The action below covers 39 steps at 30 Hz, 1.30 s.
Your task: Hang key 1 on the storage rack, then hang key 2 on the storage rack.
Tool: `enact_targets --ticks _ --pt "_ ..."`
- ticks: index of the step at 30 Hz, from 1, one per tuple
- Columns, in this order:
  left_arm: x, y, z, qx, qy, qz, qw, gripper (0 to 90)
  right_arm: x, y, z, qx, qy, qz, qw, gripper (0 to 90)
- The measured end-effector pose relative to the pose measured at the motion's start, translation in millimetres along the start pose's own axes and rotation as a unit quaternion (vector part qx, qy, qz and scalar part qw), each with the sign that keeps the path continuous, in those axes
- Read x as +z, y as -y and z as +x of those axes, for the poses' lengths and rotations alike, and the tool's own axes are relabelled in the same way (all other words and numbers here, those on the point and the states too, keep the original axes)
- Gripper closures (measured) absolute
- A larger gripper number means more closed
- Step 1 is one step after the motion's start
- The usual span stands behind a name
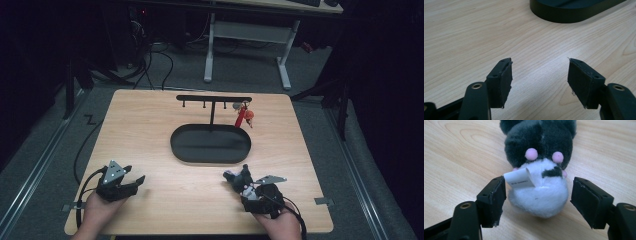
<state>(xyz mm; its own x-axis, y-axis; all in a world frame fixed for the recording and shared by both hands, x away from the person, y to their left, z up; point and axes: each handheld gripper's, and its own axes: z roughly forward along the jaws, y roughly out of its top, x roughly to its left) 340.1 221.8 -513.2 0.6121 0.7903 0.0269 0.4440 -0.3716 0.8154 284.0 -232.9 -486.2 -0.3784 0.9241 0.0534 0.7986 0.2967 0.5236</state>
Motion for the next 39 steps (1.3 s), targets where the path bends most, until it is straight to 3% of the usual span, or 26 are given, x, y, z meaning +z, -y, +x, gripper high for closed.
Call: enact_targets --ticks 2,3,4,5,9,15,17,21,28,33,39 --pt "-0.3 -0.3 -0.2 -0.001 0.003 -0.001 1.0 36.5 -2.8 -10.8 0.2 -0.008 0.001 0.031 0.9995 27.8" --pt "0.0 -0.4 -0.4 0.0 0.003 -0.002 1.0 36.5 -2.8 -10.8 0.2 -0.008 0.001 0.031 0.9995 27.8" --pt "0.2 -0.4 -0.4 0.002 0.003 -0.002 1.0 36.5 -3.3 -17.0 1.5 -0.007 -0.001 0.056 0.9984 28.0" --pt "0.5 -0.4 -0.3 0.002 0.003 -0.001 1.0 36.5 -3.3 -17.0 1.5 -0.007 -0.001 0.056 0.9984 28.0" --pt "0.6 -0.4 0.7 0.001 0.004 -0.002 1.0 36.5 0.0 -28.0 3.2 -0.014 0.001 0.098 0.9951 28.5" --pt "0.9 -1.0 1.1 0.003 0.006 -0.002 1.0 36.5 5.0 -33.8 4.2 -0.007 -0.005 0.125 0.9921 32.1" --pt "1.4 -1.5 0.4 0.004 0.007 -0.002 1.0 36.5 7.5 -34.2 4.1 -0.005 -0.006 0.137 0.9906 41.1" --pt "1.9 -1.4 0.2 0.005 0.006 -0.002 1.0 36.5 6.6 -34.8 4.0 -0.008 -0.006 0.137 0.9905 47.4" --pt "7.0 0.1 2.3 0.003 0.007 0.005 1.0 36.6 -5.1 -42.7 1.3 -0.006 -0.005 0.124 0.9922 49.4" --pt "3.7 -0.1 1.6 0.001 0.01 0.001 1.0 36.7 -13.8 -54.6 0.0 -0.001 -0.014 0.12 0.9927 49.6" --pt "0.8 0.1 0.8 0.002 0.01 -0.002 0.9999 37.0 -25.0 -71.5 5.2 -0.015 -0.014 0.109 0.9939 50.0"
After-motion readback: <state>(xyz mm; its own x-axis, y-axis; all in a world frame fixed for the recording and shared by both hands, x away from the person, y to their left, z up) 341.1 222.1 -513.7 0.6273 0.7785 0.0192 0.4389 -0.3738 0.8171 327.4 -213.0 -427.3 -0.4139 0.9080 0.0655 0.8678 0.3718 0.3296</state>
